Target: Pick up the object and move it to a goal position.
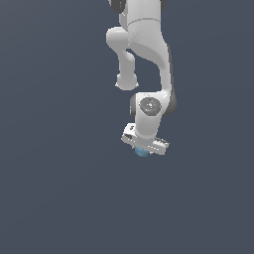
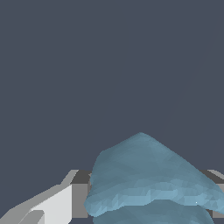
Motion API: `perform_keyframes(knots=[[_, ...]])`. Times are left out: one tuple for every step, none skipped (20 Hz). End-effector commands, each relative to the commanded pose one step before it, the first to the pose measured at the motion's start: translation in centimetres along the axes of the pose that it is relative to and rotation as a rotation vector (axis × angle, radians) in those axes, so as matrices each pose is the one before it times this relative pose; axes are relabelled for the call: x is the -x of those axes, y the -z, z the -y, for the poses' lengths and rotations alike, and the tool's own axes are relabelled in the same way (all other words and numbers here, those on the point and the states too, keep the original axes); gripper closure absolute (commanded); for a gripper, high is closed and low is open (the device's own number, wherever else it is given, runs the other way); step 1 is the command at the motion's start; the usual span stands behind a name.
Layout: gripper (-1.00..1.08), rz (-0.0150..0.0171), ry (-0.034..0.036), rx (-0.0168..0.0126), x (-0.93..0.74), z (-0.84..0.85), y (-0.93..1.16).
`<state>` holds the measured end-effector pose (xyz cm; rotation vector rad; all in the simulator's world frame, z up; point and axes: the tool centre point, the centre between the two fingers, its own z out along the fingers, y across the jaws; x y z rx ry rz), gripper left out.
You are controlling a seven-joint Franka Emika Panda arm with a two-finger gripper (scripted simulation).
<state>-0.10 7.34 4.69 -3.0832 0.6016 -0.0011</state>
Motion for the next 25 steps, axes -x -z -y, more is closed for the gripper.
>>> perform_keyframes(knots=[[1.08,0.00011,-0.00007,0.00027,-0.749,1.799,0.116],[1.08,0.00000,0.00000,0.00000,-0.297,0.680,0.046],[1.08,0.00000,0.00000,0.00000,-0.293,0.664,0.045],[1.08,0.00000,0.00000,0.00000,-0.288,0.648,0.043],[1.08,0.00000,0.00000,0.00000,-0.283,0.632,0.042],[1.08,0.00000,0.00000,0.00000,-0.276,0.610,0.040],[1.08,0.00000,0.00000,0.00000,-0.258,0.566,0.037],[1.08,0.00000,0.00000,0.00000,-0.241,0.523,0.034],[1.08,0.00000,0.00000,0.00000,-0.224,0.481,0.031],[1.08,0.00000,0.00000,0.00000,-0.208,0.442,0.028],[1.08,0.00000,0.00000,0.00000,-0.192,0.404,0.026],[1.08,0.00000,0.00000,0.00000,-0.177,0.369,0.023],[1.08,0.00000,0.00000,0.00000,-0.162,0.335,0.021],[1.08,0.00000,0.00000,0.00000,-0.148,0.303,0.019],[1.08,0.00000,0.00000,0.00000,-0.134,0.271,0.017],[1.08,0.00000,0.00000,0.00000,-0.121,0.240,0.015],[1.08,0.00000,0.00000,0.00000,-0.108,0.211,0.013],[1.08,0.00000,0.00000,0.00000,-0.095,0.182,0.011],[1.08,0.00000,0.00000,0.00000,-0.082,0.155,0.009],[1.08,0.00000,0.00000,0.00000,-0.070,0.129,0.007],[1.08,0.00066,0.00019,0.00010,-0.054,0.115,-0.037],[1.08,0.00000,0.00000,0.00000,-0.045,0.079,0.004],[1.08,0.00000,0.00000,0.00000,-0.032,0.055,0.003],[1.08,0.00000,0.00000,0.00000,-0.019,0.033,0.002],[1.08,0.00000,0.00000,0.00000,-0.006,0.011,0.001]])
